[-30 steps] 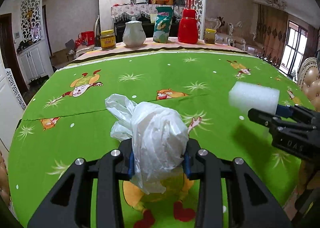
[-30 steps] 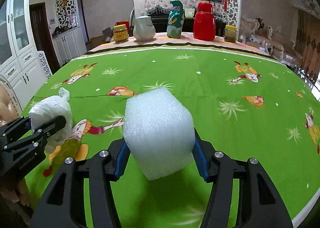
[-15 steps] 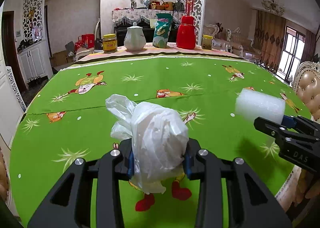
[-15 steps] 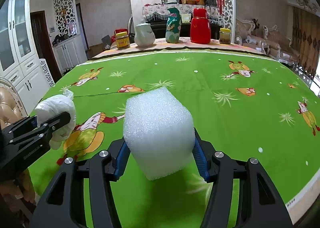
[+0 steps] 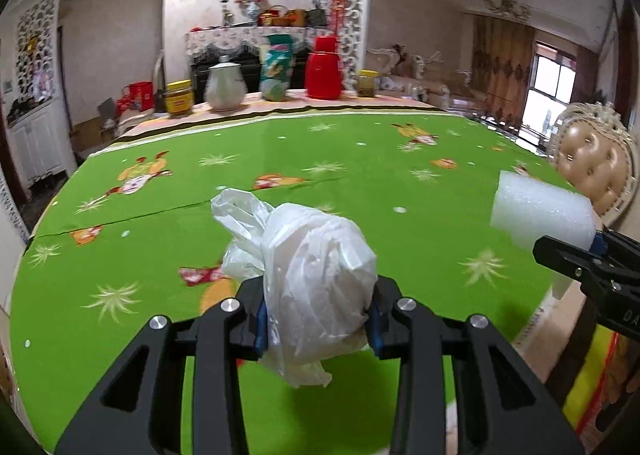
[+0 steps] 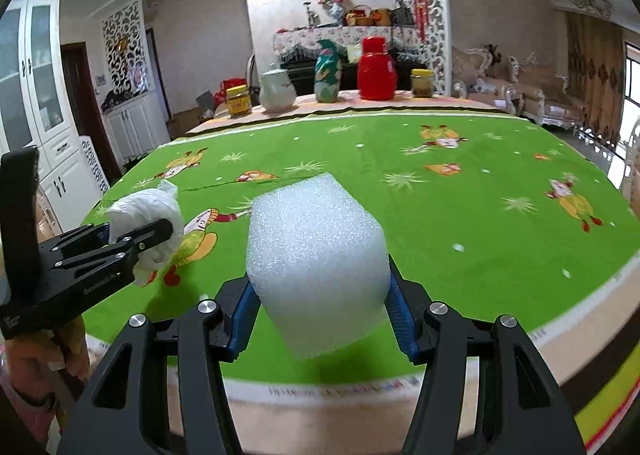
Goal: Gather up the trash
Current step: 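Carry plastic bag and foam cube to the pink bin and open both tools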
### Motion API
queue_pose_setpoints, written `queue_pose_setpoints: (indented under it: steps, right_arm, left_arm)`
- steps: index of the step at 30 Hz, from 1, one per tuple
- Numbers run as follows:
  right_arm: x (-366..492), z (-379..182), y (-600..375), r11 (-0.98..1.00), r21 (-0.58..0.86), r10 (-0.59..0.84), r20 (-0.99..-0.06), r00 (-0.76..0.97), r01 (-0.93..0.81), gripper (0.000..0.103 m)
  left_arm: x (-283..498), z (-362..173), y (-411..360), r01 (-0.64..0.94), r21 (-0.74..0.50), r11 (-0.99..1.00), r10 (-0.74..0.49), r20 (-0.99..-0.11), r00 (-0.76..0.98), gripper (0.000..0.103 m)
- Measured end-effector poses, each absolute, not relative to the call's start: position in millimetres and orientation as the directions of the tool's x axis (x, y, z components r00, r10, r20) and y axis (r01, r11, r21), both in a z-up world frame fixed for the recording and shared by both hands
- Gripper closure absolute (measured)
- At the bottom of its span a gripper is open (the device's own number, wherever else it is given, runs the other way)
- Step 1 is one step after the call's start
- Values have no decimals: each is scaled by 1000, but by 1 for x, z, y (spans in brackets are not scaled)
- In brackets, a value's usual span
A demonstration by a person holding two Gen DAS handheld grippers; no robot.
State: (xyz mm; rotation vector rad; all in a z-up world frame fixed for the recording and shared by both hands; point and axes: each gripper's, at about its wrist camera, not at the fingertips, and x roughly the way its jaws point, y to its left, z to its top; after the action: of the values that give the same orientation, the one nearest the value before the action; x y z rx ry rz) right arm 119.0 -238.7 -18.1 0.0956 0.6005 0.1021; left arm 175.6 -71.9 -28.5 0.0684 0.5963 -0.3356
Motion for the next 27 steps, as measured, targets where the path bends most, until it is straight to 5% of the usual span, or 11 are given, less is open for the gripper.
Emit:
queue_pose_setpoints:
  steps: [13, 27]
  right_arm:
    - [-6, -32, -339, 964, 112, -145, -541, 829, 242, 48]
    - [-155, -29, -447, 774, 83, -507, -513, 693, 627, 48]
  left_arm:
    - [101, -21, -202, 647, 51, 761, -535, -516, 669, 67]
    - [-2, -23, -355, 922, 45, 384, -788, -505, 352, 67]
